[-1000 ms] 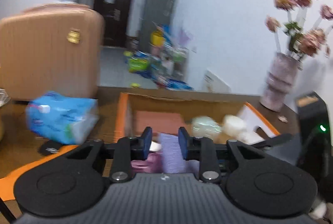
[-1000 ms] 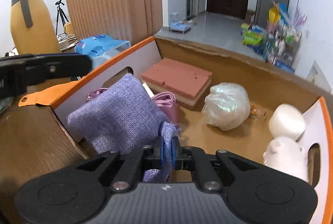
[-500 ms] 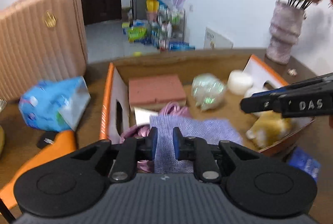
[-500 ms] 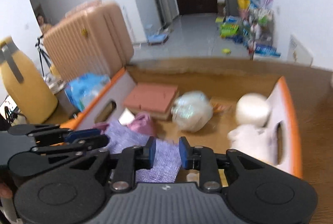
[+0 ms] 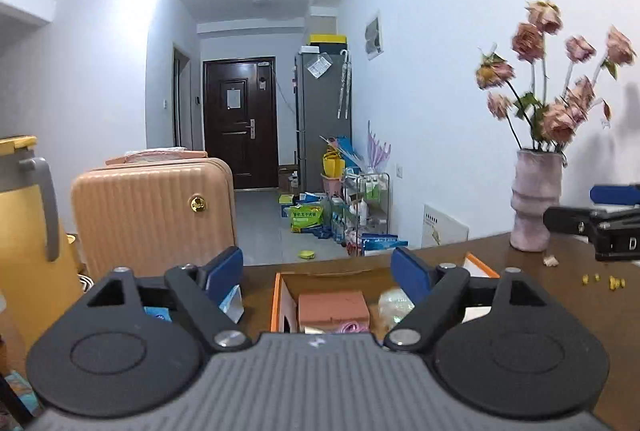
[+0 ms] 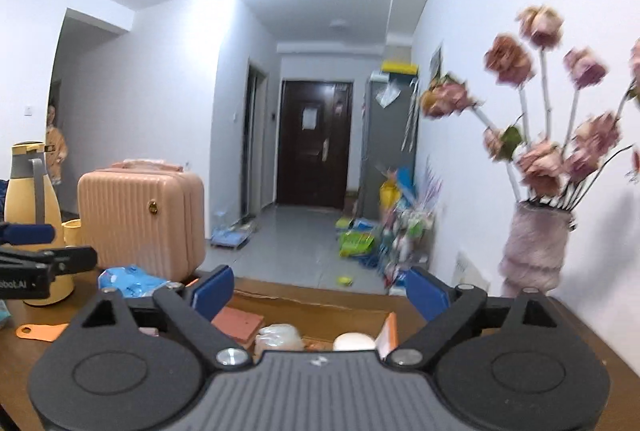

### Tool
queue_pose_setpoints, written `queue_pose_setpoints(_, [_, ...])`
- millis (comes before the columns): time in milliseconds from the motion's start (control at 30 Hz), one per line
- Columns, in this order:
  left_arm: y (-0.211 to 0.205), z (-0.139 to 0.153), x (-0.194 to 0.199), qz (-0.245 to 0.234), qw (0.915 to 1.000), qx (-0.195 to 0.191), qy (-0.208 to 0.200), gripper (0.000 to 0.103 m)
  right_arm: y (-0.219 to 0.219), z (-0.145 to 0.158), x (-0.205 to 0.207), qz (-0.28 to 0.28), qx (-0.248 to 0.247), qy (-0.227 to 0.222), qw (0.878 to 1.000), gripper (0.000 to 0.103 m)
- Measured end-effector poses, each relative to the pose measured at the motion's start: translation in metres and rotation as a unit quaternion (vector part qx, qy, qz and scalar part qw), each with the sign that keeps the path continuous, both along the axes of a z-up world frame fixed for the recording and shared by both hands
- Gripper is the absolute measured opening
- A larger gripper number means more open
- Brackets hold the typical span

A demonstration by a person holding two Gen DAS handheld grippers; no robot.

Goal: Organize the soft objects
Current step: 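Bring both grippers back over the pink towel roll, then grasp the pink towel roll with the left gripper while the right grips it too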

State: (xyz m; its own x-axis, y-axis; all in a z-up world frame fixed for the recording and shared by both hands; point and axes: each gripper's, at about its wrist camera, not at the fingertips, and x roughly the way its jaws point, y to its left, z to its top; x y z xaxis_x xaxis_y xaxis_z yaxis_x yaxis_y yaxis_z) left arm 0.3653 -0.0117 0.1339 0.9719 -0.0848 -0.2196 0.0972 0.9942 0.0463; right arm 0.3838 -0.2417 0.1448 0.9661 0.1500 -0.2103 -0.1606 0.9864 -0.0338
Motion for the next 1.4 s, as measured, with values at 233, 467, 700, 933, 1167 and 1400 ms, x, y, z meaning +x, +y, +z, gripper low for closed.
queue_pose_setpoints(233, [-0.007,0.004,-0.029,-0.01,0.9999,-0.006,-0.007,0.084,-0.004,0.01,-0.029,-0.002,0.016,-0.004,1.0,0.094])
queue_pose_setpoints(467, [-0.003,-0.007,-0.08,-0.003,0.9996,-0.026,-0.01,0.09,-0.002,0.0,-0.074,-0.003,0.017,-0.027,0.999,0.094])
queue_pose_setpoints(700, [-0.005,-0.049,-0.179,-0.028,0.9979,-0.057,-0.013,0.097,-0.009,-0.055,-0.169,0.011,0.033,-0.023,0.999,0.095])
queue_pose_setpoints(933, [-0.003,-0.106,-0.242,-0.08,0.9881,-0.095,0.091,0.102,-0.008,-0.115,-0.254,0.036,0.073,0.052,0.995,0.097])
queue_pose_setpoints(1167, [-0.002,-0.116,-0.241,-0.073,0.9882,-0.071,0.115,0.102,-0.003,-0.134,-0.262,0.038,0.077,0.095,0.992,0.097])
queue_pose_setpoints(1400, [-0.006,-0.118,-0.195,-0.056,0.985,-0.081,0.142,0.103,-0.016,-0.138,-0.226,0.023,0.079,0.109,0.991,0.094])
